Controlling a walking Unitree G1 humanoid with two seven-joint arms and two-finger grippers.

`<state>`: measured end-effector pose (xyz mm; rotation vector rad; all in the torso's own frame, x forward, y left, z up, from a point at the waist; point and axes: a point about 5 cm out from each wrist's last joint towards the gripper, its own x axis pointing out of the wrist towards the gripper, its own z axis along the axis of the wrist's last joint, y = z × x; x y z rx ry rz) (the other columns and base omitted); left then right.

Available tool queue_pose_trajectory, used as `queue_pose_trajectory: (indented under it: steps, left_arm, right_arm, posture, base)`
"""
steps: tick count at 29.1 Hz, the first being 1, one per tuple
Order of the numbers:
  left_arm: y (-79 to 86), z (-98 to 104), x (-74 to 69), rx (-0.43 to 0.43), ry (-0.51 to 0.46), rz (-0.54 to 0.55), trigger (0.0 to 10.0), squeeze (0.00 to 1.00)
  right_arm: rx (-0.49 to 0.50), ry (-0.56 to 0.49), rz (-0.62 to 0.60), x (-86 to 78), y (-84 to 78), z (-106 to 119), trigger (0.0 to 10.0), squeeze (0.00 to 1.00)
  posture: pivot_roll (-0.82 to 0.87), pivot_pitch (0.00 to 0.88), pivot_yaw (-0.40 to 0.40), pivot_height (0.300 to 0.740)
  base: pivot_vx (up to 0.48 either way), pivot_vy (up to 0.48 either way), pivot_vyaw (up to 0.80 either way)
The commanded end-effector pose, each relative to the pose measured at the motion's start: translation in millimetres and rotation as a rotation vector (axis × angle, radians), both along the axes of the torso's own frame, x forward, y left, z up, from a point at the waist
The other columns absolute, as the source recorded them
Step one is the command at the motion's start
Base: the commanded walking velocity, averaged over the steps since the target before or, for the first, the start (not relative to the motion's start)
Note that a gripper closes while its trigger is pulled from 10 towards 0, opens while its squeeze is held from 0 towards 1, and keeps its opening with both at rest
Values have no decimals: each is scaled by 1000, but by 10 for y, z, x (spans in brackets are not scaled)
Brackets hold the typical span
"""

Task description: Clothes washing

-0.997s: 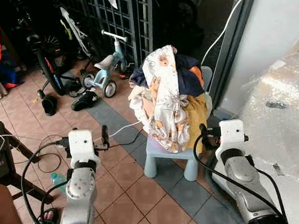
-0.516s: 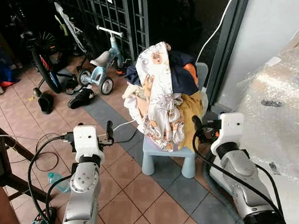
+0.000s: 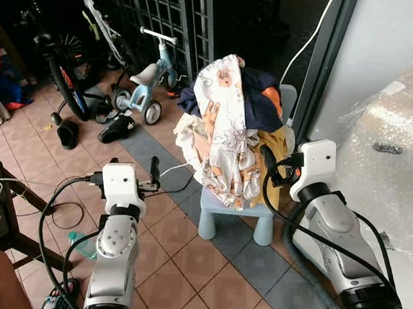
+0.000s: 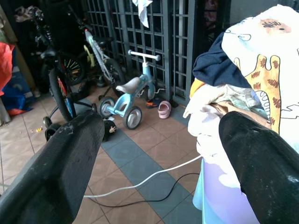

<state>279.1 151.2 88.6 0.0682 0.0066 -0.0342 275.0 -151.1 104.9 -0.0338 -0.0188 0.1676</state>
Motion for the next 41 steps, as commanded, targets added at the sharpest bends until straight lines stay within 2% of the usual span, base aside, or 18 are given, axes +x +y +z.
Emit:
queue_pose_trajectory:
  steps: [1,7,20,27,30,33,35,37,38,39,40,41]
  left_arm:
    - [21,-6,-47,1,8,-3,10000,0]
    - [-15,-2,-59,-16,9,-16,10000,0]
    - [-55,-9,-32,-24,27,-25,10000,0]
    - [-46,2,-38,-6,23,-1,10000,0]
    - [-37,7,-51,5,25,9,10000,0]
    - [-37,8,-53,4,26,9,10000,0]
    - [-21,9,-63,8,28,9,10000,0]
    - [-20,8,-64,9,29,9,10000,0]
    - [-19,8,-64,9,29,9,10000,0]
    - [-17,10,-67,9,30,10,10000,0]
    - [-16,11,-70,10,31,11,10000,0]
    - [-15,12,-74,13,32,10,10000,0]
  right_arm:
    - [-16,-48,42,9,78,100,10000,0]
    - [-7,-39,58,28,102,91,10000,0]
    - [-109,-50,127,117,98,122,10000,0]
    - [-111,-9,184,137,162,54,10000,0]
    - [-180,21,180,159,148,-5,10000,0]
    - [-194,38,170,169,131,-32,10000,0]
    - [-235,134,180,162,99,-174,10000,0]
    - [-246,150,187,151,94,-201,10000,0]
    - [-258,161,186,145,87,-226,8863,0]
    - [-252,170,188,138,87,-243,3686,0]
    - [-247,180,197,129,91,-260,3686,0]
    - [-265,198,203,113,92,-300,0,0]
  posture:
    - [-42,0,20,740]
    - [-32,0,11,740]
    - [-43,0,10,740]
    - [-37,0,8,740]
    - [-29,0,5,740]
    - [-28,0,5,740]
    - [-24,0,5,740]
    - [-24,0,5,740]
    - [-24,0,5,740]
    - [-21,0,6,740]
    - [-20,0,6,740]
    - [-20,0,5,740]
  base:
    - [345,0,769]
    - [389,0,750]
    - [454,0,0]
    - [398,0,0]
    - [0,0,0]
    - [0,0,0]
    - [0,0,0]
    - [0,0,0]
    - [0,0,0]
    - [0,0,0]
    - [0,0,0]
    - [0,0,0]
